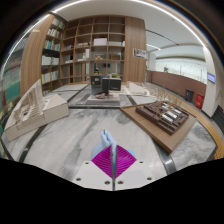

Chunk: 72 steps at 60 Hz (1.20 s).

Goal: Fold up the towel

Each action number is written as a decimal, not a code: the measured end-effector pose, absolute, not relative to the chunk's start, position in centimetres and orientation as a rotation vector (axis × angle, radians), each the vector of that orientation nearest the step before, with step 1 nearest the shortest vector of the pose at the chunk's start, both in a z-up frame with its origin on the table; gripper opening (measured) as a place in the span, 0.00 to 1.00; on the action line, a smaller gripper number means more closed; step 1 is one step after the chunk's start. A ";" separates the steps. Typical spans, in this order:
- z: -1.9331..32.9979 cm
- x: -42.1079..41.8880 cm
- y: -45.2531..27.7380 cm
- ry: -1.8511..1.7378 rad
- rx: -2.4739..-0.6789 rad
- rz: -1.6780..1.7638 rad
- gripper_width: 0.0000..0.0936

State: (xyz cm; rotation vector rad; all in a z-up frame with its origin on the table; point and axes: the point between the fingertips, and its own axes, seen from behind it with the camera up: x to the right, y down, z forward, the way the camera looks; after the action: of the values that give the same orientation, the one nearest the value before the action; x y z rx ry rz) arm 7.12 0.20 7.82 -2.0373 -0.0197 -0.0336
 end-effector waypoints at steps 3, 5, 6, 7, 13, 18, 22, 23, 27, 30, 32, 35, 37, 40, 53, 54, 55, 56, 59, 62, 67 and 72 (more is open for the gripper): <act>6.5 8.9 0.6 -0.019 -2.057 -0.067 0.01; 5.6 9.9 0.6 -0.013 -2.072 -0.083 0.02; 5.1 10.5 0.6 -0.009 -2.081 -0.091 0.02; 4.6 10.8 0.6 -0.006 -2.090 -0.095 0.02; 2.1 12.7 0.4 0.011 -2.137 -0.104 0.04; 1.7 12.8 0.2 -0.010 -2.138 -0.091 0.11; 2.1 13.4 -0.1 -0.015 -2.139 -0.120 0.43; 2.4 13.8 -0.2 -0.014 -2.136 -0.134 0.45; 3.7 14.2 -0.8 -0.023 -2.124 -0.132 0.71; 4.5 14.4 -1.8 -0.009 -2.132 -0.115 0.83; 4.9 14.6 -2.6 -0.003 -2.148 -0.111 0.87; 5.7 15.1 -4.0 0.016 -2.160 -0.113 0.87; 6.3 15.3 -5.0 0.034 -2.159 -0.107 0.87; 7.6 14.9 -6.6 0.047 -2.149 -0.081 0.87; 12.1 10.6 -13.9 0.007 -2.095 0.053 0.87; 12.4 10.3 -14.3 0.001 -2.089 0.060 0.87; 12.6 10.0 -14.8 -0.006 -2.084 0.066 0.87; 12.9 9.6 -15.2 -0.014 -2.078 0.073 0.86; 13.7 8.7 -16.2 -0.041 -2.063 0.080 0.86; 14.3 8.3 -17.1 -0.073 -2.043 0.067 0.88; 14.9 8.2 -18.1 -0.075 -2.023 0.078 0.90; 14.8 9.3 -18.4 -0.062 -2.013 0.054 0.91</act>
State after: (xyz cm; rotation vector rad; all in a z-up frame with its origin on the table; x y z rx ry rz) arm 9.31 -18.43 14.76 -2.0130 -0.0621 0.0544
